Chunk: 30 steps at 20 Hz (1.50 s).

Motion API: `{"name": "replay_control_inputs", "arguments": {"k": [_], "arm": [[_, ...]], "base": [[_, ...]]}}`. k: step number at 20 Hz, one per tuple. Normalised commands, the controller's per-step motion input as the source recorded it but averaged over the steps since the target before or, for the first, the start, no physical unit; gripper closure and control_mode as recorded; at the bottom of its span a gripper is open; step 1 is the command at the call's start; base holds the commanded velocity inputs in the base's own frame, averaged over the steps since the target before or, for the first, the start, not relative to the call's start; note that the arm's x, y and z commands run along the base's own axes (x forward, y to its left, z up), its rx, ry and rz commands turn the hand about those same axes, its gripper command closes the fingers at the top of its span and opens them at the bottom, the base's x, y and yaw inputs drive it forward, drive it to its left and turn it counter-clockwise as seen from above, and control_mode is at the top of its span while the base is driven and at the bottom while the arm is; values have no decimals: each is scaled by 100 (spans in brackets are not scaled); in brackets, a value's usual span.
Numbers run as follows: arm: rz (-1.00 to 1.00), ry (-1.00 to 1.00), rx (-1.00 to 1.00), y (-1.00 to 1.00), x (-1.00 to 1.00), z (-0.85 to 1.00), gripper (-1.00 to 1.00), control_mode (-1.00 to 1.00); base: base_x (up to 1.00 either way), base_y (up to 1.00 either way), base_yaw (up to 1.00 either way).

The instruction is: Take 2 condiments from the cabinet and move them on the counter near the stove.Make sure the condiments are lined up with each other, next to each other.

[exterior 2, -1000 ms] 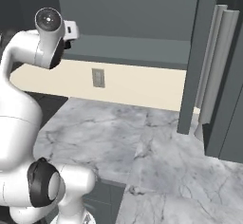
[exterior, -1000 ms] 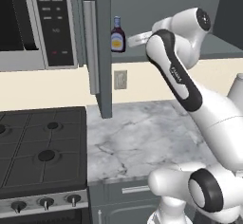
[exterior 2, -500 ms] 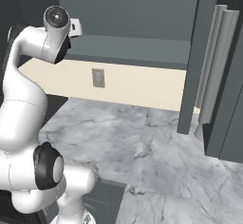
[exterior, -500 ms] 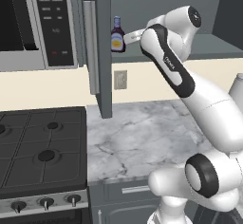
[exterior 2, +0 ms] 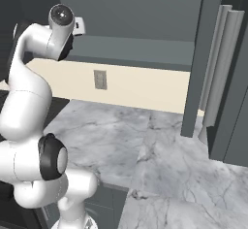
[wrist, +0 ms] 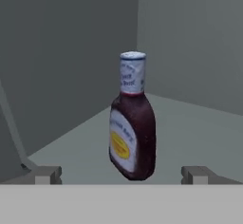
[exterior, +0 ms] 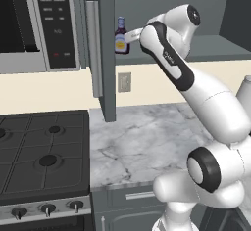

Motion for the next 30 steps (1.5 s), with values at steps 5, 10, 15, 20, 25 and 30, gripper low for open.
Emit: {"name": "replay_control_inputs", "arguments": {"k": [5,10,15,20,25,30], "arm": [[0,0,0,2,25,-7,-100,-100],[0,0,0,1,20,-8,-100,-100],[0,0,0,4,16,-5,-100,-100],[0,0,0,8,13,0,-100,-100],[0,0,0,7,17,-1,-100,-100],[0,1,0,6,24,-5,-100,-100]], "base": [[0,0,0],[0,0,0],[0,0,0],[0,0,0],[0,0,0],[0,0,0]]}}
